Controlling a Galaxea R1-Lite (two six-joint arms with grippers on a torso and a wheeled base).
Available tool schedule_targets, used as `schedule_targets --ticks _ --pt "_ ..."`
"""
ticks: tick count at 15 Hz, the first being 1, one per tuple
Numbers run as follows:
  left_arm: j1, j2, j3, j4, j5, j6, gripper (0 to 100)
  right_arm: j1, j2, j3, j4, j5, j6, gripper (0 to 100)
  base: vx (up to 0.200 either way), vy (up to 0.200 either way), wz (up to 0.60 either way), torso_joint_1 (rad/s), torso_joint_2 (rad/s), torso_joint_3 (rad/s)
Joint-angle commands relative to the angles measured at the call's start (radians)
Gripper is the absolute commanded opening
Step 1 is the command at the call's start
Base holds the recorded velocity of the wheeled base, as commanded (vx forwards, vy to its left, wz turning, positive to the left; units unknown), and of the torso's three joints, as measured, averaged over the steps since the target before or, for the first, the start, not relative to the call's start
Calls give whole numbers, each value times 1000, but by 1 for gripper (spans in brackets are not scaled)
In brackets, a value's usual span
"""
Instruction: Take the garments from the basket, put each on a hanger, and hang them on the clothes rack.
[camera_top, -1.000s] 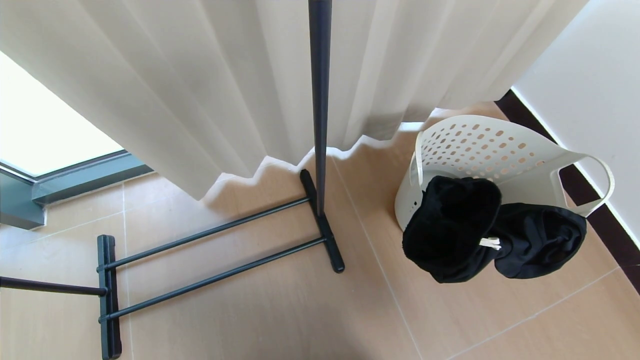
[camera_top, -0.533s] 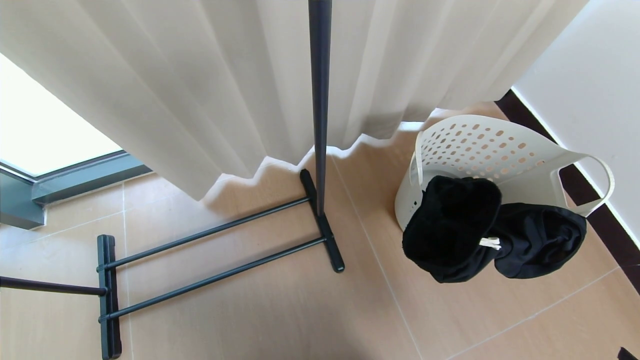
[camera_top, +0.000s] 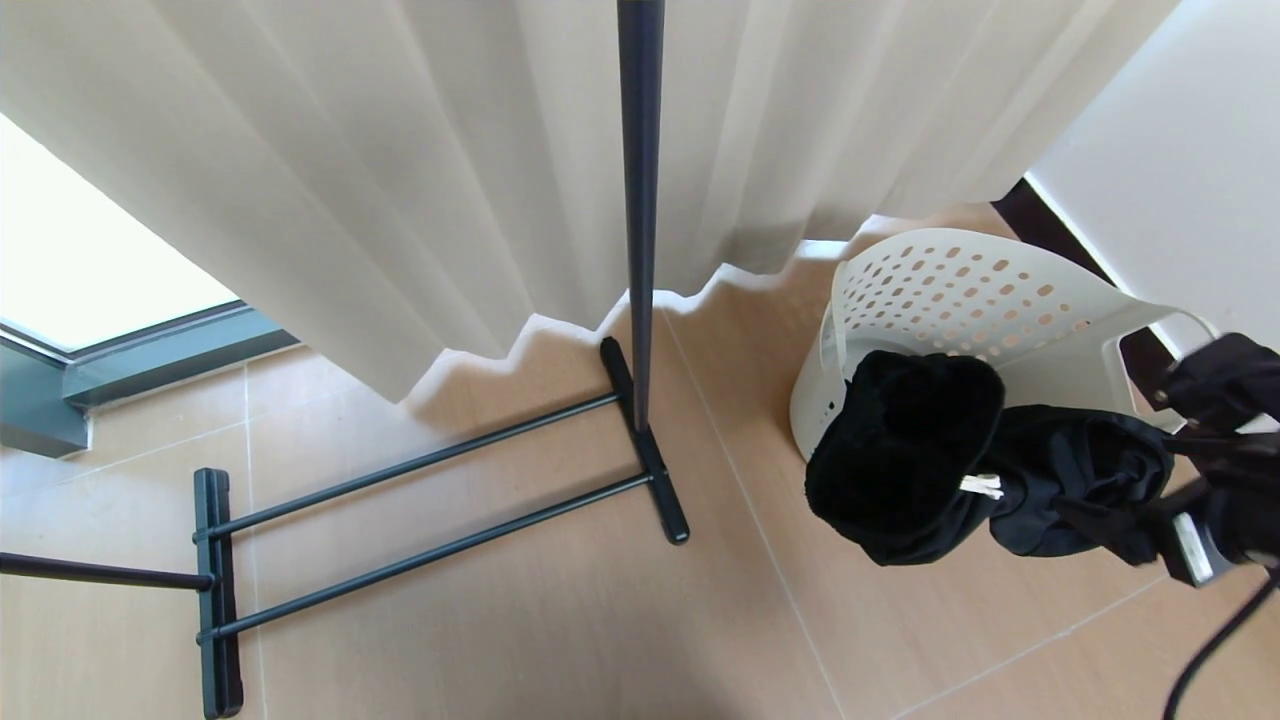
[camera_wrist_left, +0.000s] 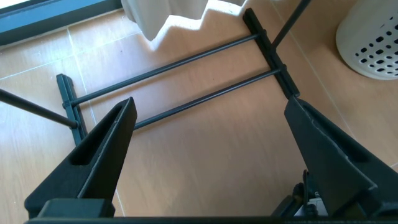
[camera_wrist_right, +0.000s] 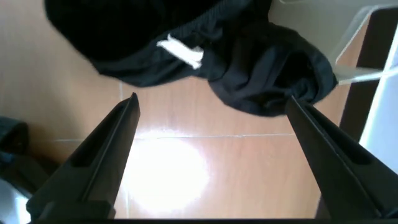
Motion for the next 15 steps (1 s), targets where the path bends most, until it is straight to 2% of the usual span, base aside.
schedule_targets --ticks 1,2,3,5,7,12,15 --pt "0 0 0 0 0 0 100 35 278 -183 2 -46 -44 100 0 0 0 0 0 0" --pt "0 0 0 0 0 0 100 27 403 -322 5 -89 -141 100 0 0 0 0 0 0" --pt "0 0 0 0 0 0 100 24 432 -350 5 -101 -161 100 0 0 0 0 0 0" --pt "0 0 0 0 0 0 100 -31 521 -482 3 -110 -251 100 0 0 0 0 0 0" --pt "0 0 0 0 0 0 100 -62 571 -583 6 -113 -289 100 0 0 0 0 0 0" --pt "0 0 0 0 0 0 100 -74 619 -620 5 -101 -381 100 0 0 0 0 0 0" --pt "0 0 0 0 0 0 100 -74 660 -655 -1 -100 -383 100 0 0 0 0 0 0"
